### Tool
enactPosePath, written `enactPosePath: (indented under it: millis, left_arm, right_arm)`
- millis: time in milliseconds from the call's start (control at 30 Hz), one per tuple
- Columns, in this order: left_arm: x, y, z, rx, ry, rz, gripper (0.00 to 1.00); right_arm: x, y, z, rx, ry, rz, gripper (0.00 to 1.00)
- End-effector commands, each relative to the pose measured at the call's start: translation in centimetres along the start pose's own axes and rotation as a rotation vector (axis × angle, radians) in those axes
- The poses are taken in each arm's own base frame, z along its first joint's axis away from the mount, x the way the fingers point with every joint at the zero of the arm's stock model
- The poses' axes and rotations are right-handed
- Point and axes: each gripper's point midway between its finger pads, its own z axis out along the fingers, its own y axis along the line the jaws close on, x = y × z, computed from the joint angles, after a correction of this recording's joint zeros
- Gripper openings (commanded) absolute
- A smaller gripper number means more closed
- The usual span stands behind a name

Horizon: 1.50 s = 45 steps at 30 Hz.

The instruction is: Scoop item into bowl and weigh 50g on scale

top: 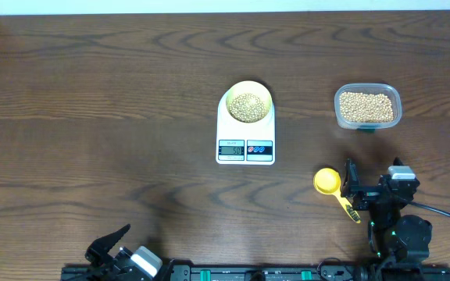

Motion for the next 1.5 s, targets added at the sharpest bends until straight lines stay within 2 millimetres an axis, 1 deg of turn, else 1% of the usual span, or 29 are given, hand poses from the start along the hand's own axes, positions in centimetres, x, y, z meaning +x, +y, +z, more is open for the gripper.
enactPosePath:
  millis: [0, 233, 600, 867, 1467]
  left_arm:
    - [0.3, 0.0, 0.0, -0.013, -0.007, -0.01, 0.98]
    - [0.4, -0.4, -0.6, -0.035, -0.05, 0.007, 0.98]
    - [0.9, -1.3, -2.3, -0.094, -0.164, 0.05, 0.98]
    - [0.9, -1.7, -2.4, -0.028, -0.184, 0.086, 0.98]
    - [1.0, -1.2, -2.3, -0.082, -0.165, 0.062, 0.98]
  right_arm:
    - [0.0, -0.5, 0.0, 0.021, -0.003, -0.009, 0.99]
    - [0.0, -0.5, 0.0, 0.021, -0.003, -0.009, 0.99]
    - [0.0, -0.5, 0.0, 0.021, -0.003, -0.009, 0.99]
    - [0.0, -0.5, 0.0, 0.021, -0.003, -0.009, 0.99]
    - [0.0, -0.5, 0.0, 0.021, -0.003, -0.009, 0.99]
